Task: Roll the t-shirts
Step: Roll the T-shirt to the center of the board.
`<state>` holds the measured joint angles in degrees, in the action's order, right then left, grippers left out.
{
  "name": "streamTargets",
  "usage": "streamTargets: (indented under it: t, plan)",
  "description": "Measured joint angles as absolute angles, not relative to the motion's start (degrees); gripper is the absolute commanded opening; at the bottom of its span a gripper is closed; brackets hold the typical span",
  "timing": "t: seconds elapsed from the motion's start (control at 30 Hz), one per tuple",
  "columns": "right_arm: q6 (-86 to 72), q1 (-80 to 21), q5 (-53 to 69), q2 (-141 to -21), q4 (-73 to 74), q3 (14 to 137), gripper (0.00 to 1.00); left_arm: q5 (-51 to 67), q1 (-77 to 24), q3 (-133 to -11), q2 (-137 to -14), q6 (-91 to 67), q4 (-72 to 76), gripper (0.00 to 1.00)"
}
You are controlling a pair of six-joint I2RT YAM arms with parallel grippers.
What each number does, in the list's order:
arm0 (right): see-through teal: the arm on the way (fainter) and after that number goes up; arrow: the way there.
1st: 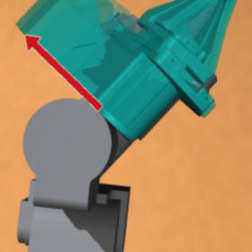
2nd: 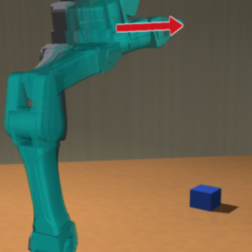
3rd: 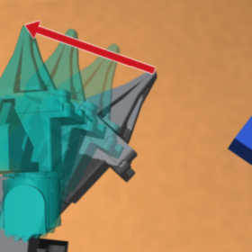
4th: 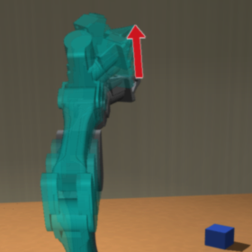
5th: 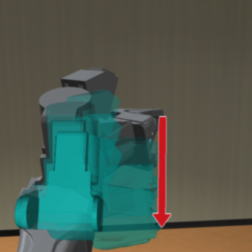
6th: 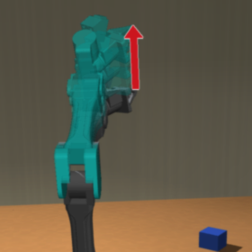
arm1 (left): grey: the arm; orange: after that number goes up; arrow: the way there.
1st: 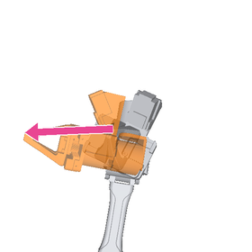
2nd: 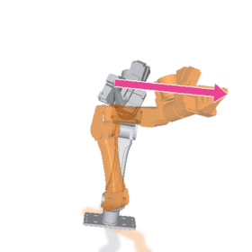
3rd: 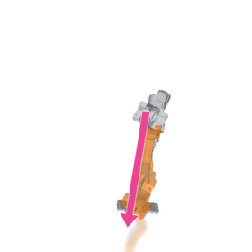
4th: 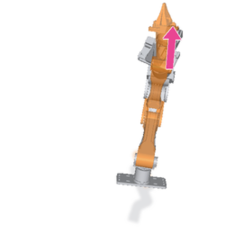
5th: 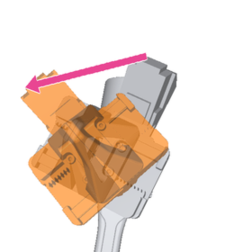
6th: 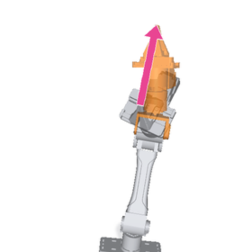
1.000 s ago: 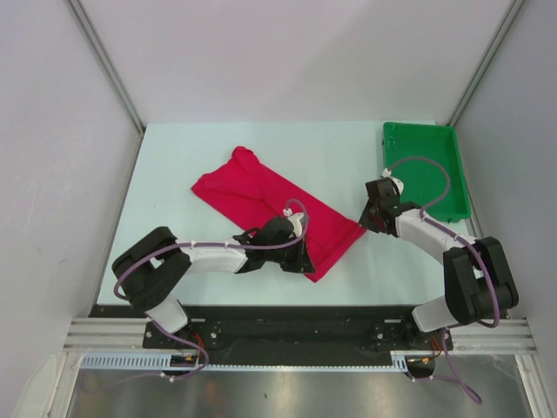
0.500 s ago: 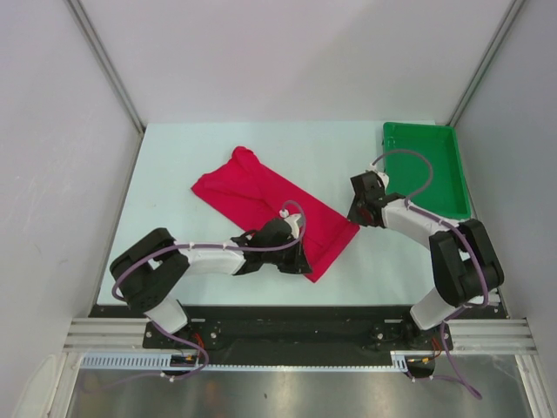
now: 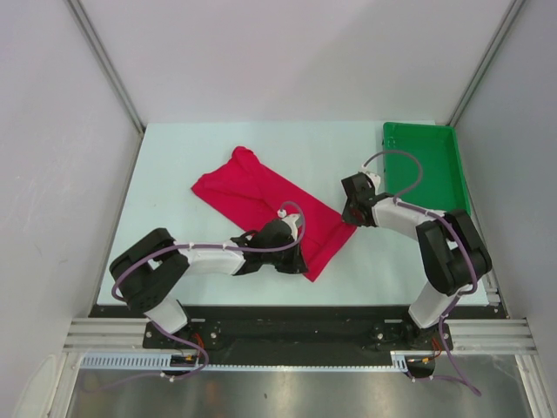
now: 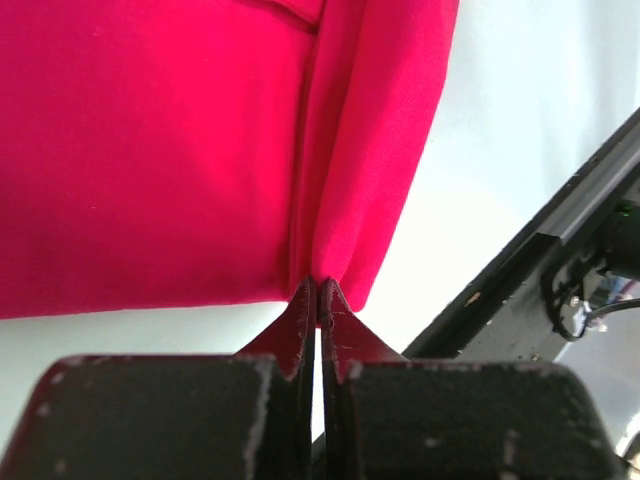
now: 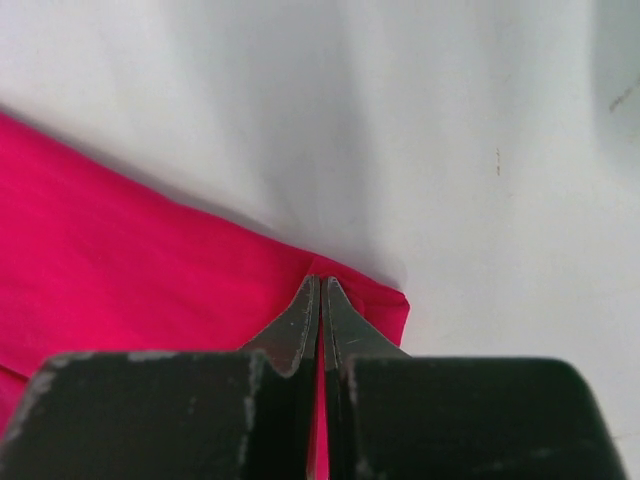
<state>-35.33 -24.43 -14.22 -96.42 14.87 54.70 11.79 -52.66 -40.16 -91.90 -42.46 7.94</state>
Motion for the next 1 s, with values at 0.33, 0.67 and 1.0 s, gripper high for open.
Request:
streamTargets:
  t: [0.33, 0.67, 1.0]
  plan:
    - [-35.1, -26.4, -16.6, -99.8, 12.3, 56.6, 0.00, 8.2, -53.4, -41.1, -91.9, -39.8, 4.8, 0.04]
    - [-34.5, -27.7, -19.3, -100.4, 11.7, 56.7, 0.00, 5.8, -53.5, -46.1, -86.6, -35.3, -3.6, 0.20]
    - [-34.0, -28.0, -19.7, -100.5, 11.6, 56.8, 0.00, 5.7, -53.5, -50.9, -85.6, -32.8, -7.0, 0.37]
